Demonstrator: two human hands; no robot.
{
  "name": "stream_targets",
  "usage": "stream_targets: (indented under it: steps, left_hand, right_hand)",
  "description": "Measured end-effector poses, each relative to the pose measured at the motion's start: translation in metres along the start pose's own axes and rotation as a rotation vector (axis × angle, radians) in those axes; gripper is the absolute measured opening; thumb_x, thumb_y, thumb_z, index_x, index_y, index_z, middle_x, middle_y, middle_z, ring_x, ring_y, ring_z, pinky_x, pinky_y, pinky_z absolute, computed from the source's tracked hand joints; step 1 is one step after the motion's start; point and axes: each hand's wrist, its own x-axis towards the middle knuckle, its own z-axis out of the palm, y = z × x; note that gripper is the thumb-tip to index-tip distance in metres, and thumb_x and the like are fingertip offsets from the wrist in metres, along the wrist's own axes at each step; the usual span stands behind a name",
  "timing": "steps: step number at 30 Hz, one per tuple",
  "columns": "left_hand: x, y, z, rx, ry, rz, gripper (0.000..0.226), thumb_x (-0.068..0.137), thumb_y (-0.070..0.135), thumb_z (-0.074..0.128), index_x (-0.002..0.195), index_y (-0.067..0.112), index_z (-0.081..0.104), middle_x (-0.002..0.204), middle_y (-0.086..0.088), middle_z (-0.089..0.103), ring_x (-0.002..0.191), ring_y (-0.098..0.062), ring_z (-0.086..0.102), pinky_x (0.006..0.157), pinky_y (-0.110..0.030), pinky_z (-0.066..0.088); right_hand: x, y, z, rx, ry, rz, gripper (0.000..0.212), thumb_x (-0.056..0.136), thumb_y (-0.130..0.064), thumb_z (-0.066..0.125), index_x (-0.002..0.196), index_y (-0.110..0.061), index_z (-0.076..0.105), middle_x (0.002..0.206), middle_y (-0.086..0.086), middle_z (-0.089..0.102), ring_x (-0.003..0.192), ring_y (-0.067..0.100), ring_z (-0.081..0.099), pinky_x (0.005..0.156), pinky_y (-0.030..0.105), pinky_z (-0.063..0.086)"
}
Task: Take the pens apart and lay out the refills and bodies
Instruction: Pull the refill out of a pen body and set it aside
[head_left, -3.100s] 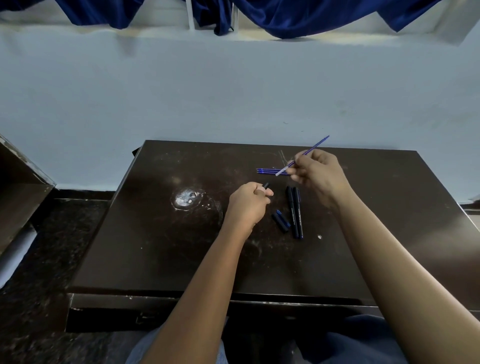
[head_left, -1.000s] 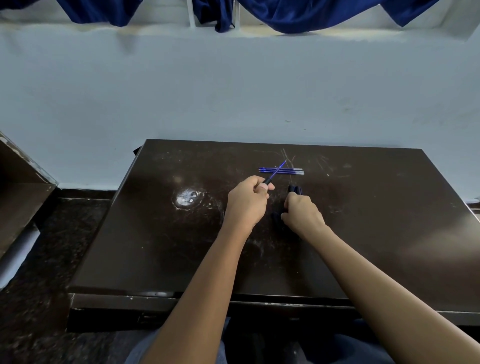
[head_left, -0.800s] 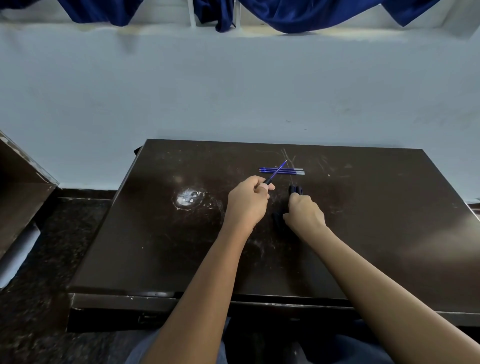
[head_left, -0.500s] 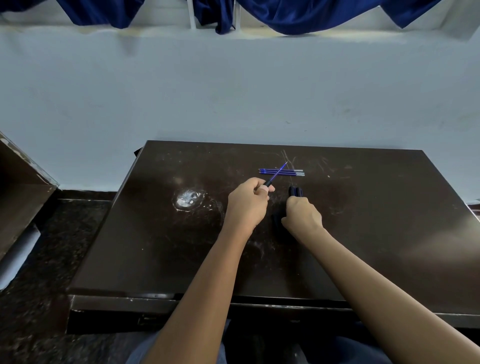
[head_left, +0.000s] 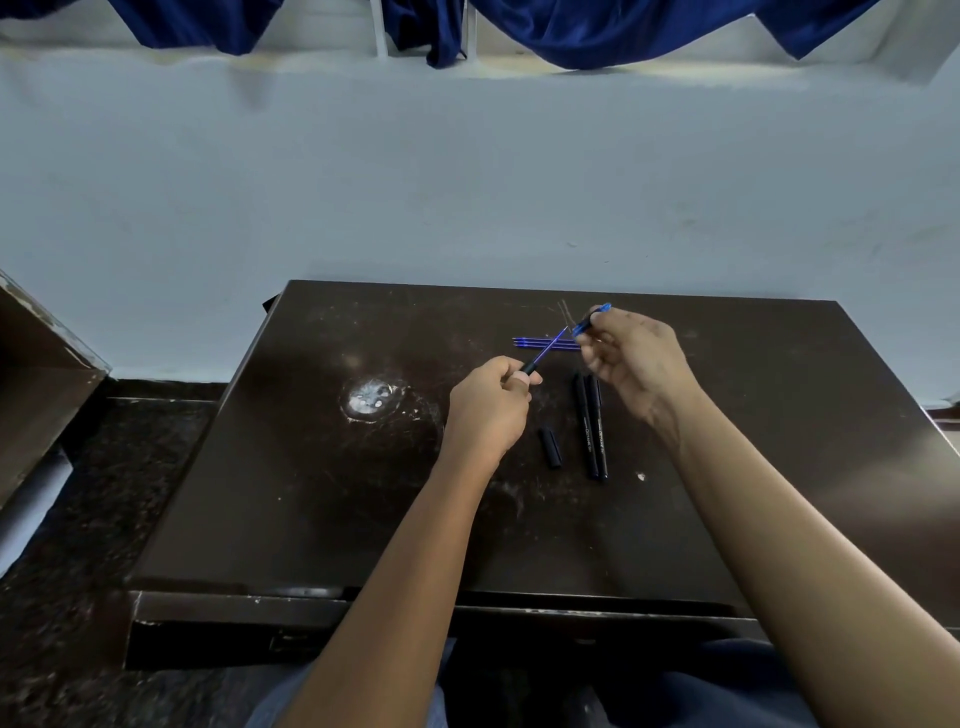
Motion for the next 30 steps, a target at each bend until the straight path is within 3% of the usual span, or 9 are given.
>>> stream_targets:
  steps: [6, 13, 18, 23, 28, 30]
  left_hand:
    - [0.0, -0.001, 0.001, -0.001, -0.011, 0.008, 0.027, 0.1, 0.02, 0.04, 0.106, 0.02, 0.066, 0.092, 0.005, 0.06, 0.064, -0.001, 0.047, 0.051, -0.011, 0.032]
    - [0.0, 0.0, 0.001, -0.002, -0.014, 0.015, 0.027, 0.1, 0.022, 0.04, 0.106, 0.02, 0.066, 0.093, 0.006, 0.061, 0.067, -0.001, 0.05, 0.052, -0.011, 0.031]
    - [0.002, -0.002, 0.002, -0.067, -0.016, 0.021, 0.03, 0.099, 0.023, 0.038, 0.1, 0.018, 0.068, 0.075, 0.009, 0.062, 0.066, -0.002, 0.052, 0.056, -0.015, 0.036]
    - [0.002, -0.002, 0.002, -0.113, 0.001, -0.009, 0.037, 0.1, 0.026, 0.037, 0.093, 0.013, 0.071, 0.068, 0.008, 0.065, 0.063, -0.001, 0.054, 0.058, -0.014, 0.037]
    - [0.004, -0.007, -0.002, -0.035, 0.065, 0.053, 0.011, 0.093, 0.023, 0.053, 0.091, 0.019, 0.063, 0.08, 0.008, 0.063, 0.06, -0.001, 0.051, 0.044, -0.007, 0.039]
    - [0.004, -0.008, -0.001, -0.046, 0.086, 0.065, 0.014, 0.09, 0.031, 0.059, 0.09, 0.017, 0.06, 0.082, 0.005, 0.063, 0.063, -0.004, 0.054, 0.048, -0.011, 0.038]
  right_hand:
    - [-0.005, -0.008, 0.002, 0.042, -0.049, -0.058, 0.011, 0.09, -0.005, 0.058, 0.081, -0.009, 0.063, 0.071, 0.006, 0.069, 0.066, 0.011, 0.066, 0.068, 0.022, 0.054]
    - [-0.01, -0.005, 0.008, -0.142, -0.172, -0.093, 0.01, 0.09, -0.004, 0.058, 0.084, -0.011, 0.063, 0.076, 0.005, 0.065, 0.067, 0.01, 0.064, 0.074, 0.025, 0.056]
    - [-0.015, 0.001, 0.014, -0.262, -0.267, -0.063, 0.007, 0.09, -0.004, 0.058, 0.093, -0.007, 0.063, 0.076, 0.005, 0.064, 0.07, 0.01, 0.064, 0.073, 0.023, 0.056]
    - [-0.017, 0.001, 0.015, -0.277, -0.277, -0.044, 0.005, 0.089, -0.007, 0.06, 0.089, -0.01, 0.064, 0.072, -0.002, 0.067, 0.068, 0.005, 0.066, 0.073, 0.023, 0.054]
    - [-0.018, 0.001, 0.017, -0.28, -0.271, -0.033, 0.004, 0.088, -0.009, 0.063, 0.085, -0.012, 0.063, 0.075, 0.001, 0.068, 0.069, 0.006, 0.066, 0.069, 0.02, 0.052]
    - [-0.019, 0.001, 0.018, -0.289, -0.279, -0.034, 0.005, 0.087, -0.012, 0.065, 0.083, -0.013, 0.062, 0.072, 0.001, 0.067, 0.067, 0.006, 0.065, 0.068, 0.02, 0.052]
